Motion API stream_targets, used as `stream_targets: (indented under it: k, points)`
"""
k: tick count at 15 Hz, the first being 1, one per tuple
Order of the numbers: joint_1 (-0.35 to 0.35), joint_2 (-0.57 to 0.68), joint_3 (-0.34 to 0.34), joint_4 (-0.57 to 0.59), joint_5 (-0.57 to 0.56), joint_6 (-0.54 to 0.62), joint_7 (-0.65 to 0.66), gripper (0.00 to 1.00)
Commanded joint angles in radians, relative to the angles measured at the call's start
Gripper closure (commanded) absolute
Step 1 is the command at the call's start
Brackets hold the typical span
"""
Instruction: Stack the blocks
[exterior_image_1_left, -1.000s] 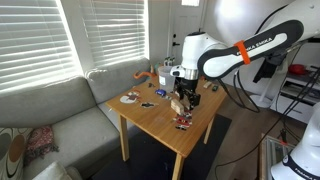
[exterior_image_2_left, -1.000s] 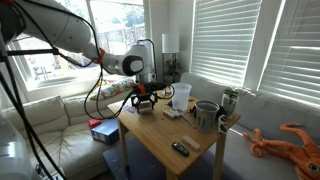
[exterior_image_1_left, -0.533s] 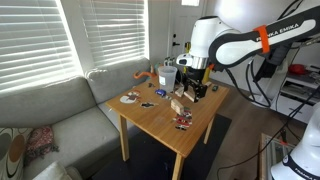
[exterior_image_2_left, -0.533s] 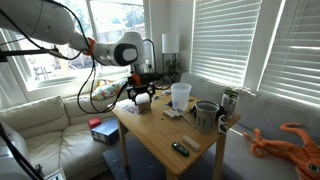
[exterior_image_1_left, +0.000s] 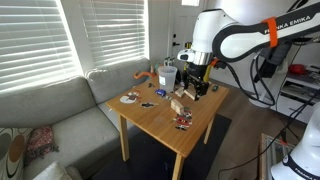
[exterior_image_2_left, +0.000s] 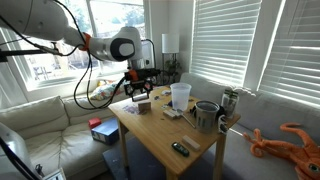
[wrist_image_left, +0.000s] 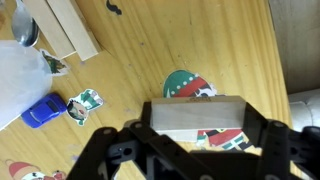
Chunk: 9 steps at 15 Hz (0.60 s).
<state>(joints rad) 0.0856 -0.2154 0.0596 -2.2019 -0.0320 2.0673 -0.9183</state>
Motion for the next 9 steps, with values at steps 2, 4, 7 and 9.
stream_targets:
  k: [2,4,7,9]
  points:
    - [0.023,0.042,-0.017,0.063,0.073,-0.022,-0.015,0.41]
    - [0.023,0.059,-0.014,0.08,0.082,-0.025,-0.007,0.41]
    - [0.021,0.096,-0.008,0.108,0.078,-0.029,-0.006,0.41]
    - [0.017,0.119,-0.005,0.122,0.073,-0.028,-0.003,0.41]
